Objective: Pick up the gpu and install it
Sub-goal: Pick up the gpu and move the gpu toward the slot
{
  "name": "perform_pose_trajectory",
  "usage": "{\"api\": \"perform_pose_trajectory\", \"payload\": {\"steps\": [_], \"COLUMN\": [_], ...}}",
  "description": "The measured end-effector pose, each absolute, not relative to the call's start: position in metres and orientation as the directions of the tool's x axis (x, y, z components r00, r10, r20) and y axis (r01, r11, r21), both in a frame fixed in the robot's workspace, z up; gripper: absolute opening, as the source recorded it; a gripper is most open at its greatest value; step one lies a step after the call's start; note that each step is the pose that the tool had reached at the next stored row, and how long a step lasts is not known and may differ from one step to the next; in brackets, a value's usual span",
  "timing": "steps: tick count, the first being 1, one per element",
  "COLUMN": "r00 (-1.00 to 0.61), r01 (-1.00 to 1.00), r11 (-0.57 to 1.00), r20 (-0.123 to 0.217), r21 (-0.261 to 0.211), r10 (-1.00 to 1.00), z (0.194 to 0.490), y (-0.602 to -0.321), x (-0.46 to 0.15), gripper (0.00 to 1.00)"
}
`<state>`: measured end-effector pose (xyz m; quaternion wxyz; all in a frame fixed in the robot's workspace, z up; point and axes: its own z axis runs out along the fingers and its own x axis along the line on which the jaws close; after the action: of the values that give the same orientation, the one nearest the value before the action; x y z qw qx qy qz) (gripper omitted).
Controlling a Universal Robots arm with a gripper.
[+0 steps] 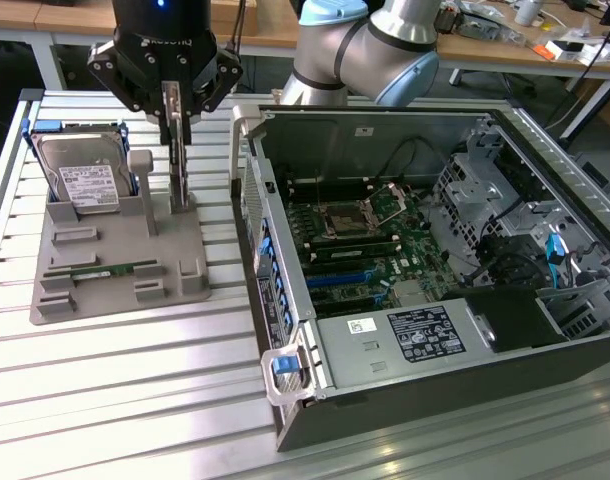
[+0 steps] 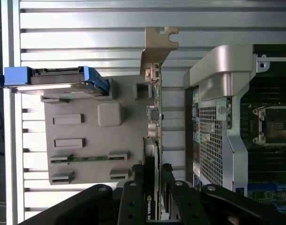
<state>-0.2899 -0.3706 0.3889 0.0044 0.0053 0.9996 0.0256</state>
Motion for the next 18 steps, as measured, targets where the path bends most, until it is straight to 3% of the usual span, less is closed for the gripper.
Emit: {"api": "perform_pose_trajectory", "payload": {"steps": [18], "r00": [-1.0], "r01": [0.01], "r11": [0.999], "r20": [-0.009], "r21": [0.051], "r10": [0.011], "z": [0.408], "y": [-0.371], "x": [-0.29], "gripper": [0.26]}}
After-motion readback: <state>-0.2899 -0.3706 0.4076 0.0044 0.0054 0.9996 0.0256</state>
